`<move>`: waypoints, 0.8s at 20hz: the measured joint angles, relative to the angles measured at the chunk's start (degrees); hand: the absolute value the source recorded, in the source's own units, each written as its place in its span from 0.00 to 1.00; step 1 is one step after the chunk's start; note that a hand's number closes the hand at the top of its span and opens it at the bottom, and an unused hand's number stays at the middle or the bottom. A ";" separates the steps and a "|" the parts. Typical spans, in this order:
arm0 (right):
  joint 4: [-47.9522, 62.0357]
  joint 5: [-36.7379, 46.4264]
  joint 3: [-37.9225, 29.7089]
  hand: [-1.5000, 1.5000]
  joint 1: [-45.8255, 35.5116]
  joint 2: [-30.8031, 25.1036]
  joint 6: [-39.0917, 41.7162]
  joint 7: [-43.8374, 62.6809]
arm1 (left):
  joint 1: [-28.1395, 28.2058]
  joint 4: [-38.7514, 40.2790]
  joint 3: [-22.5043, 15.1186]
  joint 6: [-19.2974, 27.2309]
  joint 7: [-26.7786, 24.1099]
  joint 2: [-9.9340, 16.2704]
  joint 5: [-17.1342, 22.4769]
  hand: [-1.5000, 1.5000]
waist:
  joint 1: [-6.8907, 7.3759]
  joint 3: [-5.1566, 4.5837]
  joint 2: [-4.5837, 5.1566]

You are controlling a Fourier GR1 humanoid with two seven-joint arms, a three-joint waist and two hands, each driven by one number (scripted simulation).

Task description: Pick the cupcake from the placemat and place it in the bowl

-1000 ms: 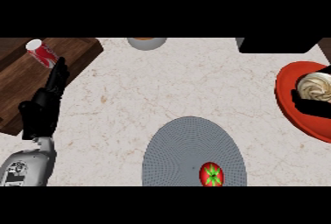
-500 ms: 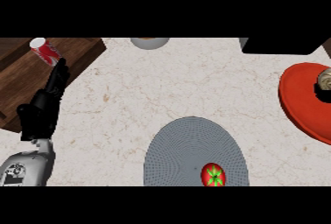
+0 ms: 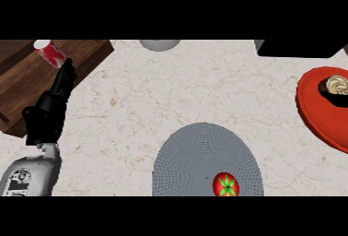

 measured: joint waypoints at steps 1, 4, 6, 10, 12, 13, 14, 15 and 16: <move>1.62 -1.02 -0.80 0.00 -0.82 -0.41 1.04 -1.82 | 0.05 0.10 -0.06 0.01 -0.15 -0.16 0.03 0.50 | 0.04 0.01 0.03; 5.60 -3.87 -3.40 0.00 -2.17 -1.17 2.54 -7.75 | 0.29 0.48 0.14 -0.09 -0.62 -0.22 0.17 0.50 | 0.02 0.03 0.07; 7.78 -5.69 -5.08 0.00 -2.90 -1.98 3.53 -10.81 | 0.23 0.61 0.29 -0.02 -0.64 -0.33 0.21 0.50 | -0.19 0.00 -0.02; 11.25 -8.69 -7.75 0.00 -3.66 -3.87 5.12 -14.54 | -1.12 1.94 0.74 0.35 -0.59 -0.31 -0.22 0.50 | -0.73 -0.06 -0.20; 12.39 -10.81 -9.52 0.00 -2.65 -5.56 7.92 -16.39 | -0.60 1.30 0.54 0.71 -0.47 -0.66 -0.50 0.50 | -0.95 -0.07 -0.30; 12.49 -11.59 -9.90 0.00 -2.34 -6.62 9.81 -16.16 | -0.26 1.11 0.75 0.55 -0.33 -0.50 -0.39 0.50 | -1.17 -0.09 -0.40; 12.90 -12.42 -10.42 0.00 -1.86 -7.64 11.67 -16.41 | 0.07 1.08 0.94 0.18 -0.47 -0.31 -0.11 0.50 | -1.27 -0.11 -0.45; 13.34 -13.26 -11.04 0.00 -1.11 -8.70 13.36 -16.98 | 0.35 0.15 0.93 -0.01 0.26 -0.28 0.07 0.50 | -1.32 -0.12 -0.50; 13.64 -14.18 -11.69 0.00 -0.23 -9.61 14.92 -17.65 | 0.70 -0.47 1.14 -0.12 0.24 -0.11 0.21 0.50 | -1.40 -0.12 -0.55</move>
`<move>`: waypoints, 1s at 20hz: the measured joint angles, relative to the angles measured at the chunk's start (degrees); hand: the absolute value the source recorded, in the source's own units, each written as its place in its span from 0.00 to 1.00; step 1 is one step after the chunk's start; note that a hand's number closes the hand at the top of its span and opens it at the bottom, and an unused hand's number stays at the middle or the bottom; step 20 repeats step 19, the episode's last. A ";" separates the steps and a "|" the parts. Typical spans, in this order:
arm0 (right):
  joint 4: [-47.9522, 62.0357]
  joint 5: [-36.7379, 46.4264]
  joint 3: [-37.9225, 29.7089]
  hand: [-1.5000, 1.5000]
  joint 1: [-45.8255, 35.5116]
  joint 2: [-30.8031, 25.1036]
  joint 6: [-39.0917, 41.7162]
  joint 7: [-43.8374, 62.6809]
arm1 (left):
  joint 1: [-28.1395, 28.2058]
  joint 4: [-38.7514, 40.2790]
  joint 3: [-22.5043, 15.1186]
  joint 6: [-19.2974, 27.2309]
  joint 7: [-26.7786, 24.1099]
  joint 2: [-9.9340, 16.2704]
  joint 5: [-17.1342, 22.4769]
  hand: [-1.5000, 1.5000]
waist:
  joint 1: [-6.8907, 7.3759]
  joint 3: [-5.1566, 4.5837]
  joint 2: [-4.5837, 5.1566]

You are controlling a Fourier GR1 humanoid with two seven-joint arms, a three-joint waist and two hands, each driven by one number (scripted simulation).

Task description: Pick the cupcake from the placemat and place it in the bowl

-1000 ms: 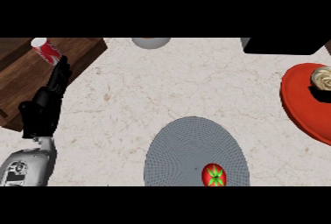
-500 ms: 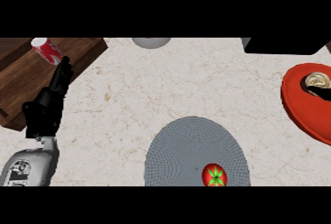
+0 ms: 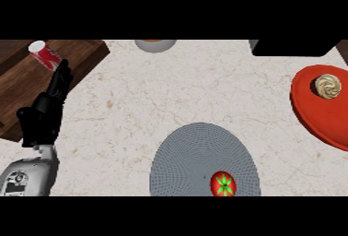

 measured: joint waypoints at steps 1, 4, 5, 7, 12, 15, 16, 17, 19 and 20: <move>-0.09 -1.00 -0.63 0.00 1.31 -0.78 2.02 -0.72 | -0.31 0.15 0.45 -0.10 0.32 0.34 0.13 0.50 | -0.31 -0.02 -0.09; 0.41 -3.97 -2.56 0.00 4.53 -3.24 7.98 -2.77 | 1.40 -0.13 0.35 -0.02 -0.66 0.09 -0.16 0.50 | -0.57 -0.03 -0.18; 0.21 -4.79 -2.82 0.00 5.30 -3.70 9.90 -3.15 | 0.80 0.71 0.69 -0.06 -0.89 0.24 -0.10 0.50 | -0.71 -0.04 -0.20; -0.12 -6.44 -3.48 0.00 7.67 -4.54 13.99 -4.94 | 0.44 1.43 1.13 -0.05 -1.41 0.36 -0.02 0.50 | -0.92 -0.07 -0.26; -2.25 -9.01 -3.29 0.00 14.73 -4.82 21.31 -9.09 | 1.45 -0.15 0.93 -0.20 -0.52 0.20 -0.34 0.50 | -1.12 -0.11 -0.41; -4.99 -10.87 -2.91 0.00 17.92 -4.58 23.17 -9.11 | 0.15 0.82 1.23 -0.16 -0.15 0.26 -0.63 0.50 | -1.21 -0.13 -0.41; -5.50 -11.44 -2.90 0.00 19.05 -4.67 23.49 -9.32 | -0.15 0.60 1.22 -0.35 0.16 0.37 -0.67 0.50 | -1.17 -0.12 -0.40; -6.48 -12.01 -2.79 0.00 20.37 -4.08 23.59 -9.59 | -0.09 0.66 1.04 -0.10 -0.11 0.02 -0.87 0.50 | -1.21 -0.14 -0.42; -8.89 -13.20 -2.58 0.00 22.75 -3.63 24.04 -9.33 | 0.08 -0.34 1.27 -0.26 0.89 0.20 -0.85 0.50 | -1.22 -0.13 -0.44; -8.89 -13.20 -2.58 0.00 22.75 -3.63 24.04 -9.33 | 0.08 -0.34 1.27 -0.26 0.89 0.20 -0.85 0.50 | -1.22 -0.13 -0.44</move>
